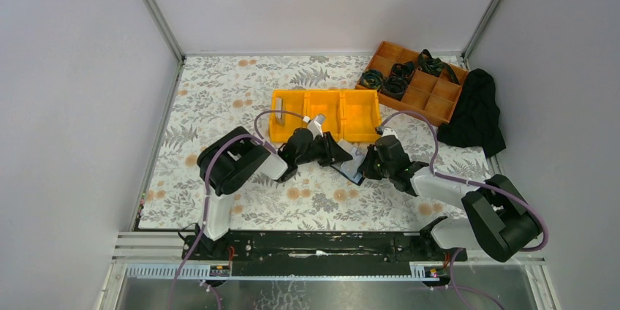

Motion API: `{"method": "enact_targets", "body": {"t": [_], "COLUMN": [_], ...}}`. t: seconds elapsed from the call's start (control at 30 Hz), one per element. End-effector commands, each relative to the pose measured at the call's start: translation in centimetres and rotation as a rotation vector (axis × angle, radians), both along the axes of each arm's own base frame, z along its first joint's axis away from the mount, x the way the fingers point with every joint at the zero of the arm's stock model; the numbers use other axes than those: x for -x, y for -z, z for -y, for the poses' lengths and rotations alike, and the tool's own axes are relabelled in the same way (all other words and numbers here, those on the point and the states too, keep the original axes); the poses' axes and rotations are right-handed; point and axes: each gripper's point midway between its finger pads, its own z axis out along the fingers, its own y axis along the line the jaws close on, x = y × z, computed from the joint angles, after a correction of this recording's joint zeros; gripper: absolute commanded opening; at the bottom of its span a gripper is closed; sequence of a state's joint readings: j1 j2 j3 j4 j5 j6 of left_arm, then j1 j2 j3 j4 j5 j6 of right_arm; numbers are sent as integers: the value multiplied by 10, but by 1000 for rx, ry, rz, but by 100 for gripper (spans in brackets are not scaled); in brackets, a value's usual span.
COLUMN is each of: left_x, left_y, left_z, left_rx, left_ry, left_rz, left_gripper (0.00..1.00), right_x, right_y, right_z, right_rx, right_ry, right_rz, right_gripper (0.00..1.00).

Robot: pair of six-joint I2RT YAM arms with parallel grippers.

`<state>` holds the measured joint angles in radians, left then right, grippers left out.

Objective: Take the credit cards out of the card holder

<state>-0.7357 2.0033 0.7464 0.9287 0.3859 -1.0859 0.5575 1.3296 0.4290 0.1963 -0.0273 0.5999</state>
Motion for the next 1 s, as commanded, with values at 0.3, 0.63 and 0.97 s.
{"method": "enact_targets", "body": {"t": [0.3,0.63,0.97], "left_x": [89,84,82], "left_y": [-5,-7,-8], "left_z": [27,11,0], "left_rx": [80,67,81], "left_ry": [356,290,256], "left_rz": [-70,-59,-60], "left_gripper": [3,16,16], "right_x": [7,11,13], "right_y": [16,17,18], "right_z": [10,13,17], "right_rx": [59,71,83], "right_ry": [6,10,19], "right_rz": [-36,-40,-44], "right_gripper": [1,1,1]}}
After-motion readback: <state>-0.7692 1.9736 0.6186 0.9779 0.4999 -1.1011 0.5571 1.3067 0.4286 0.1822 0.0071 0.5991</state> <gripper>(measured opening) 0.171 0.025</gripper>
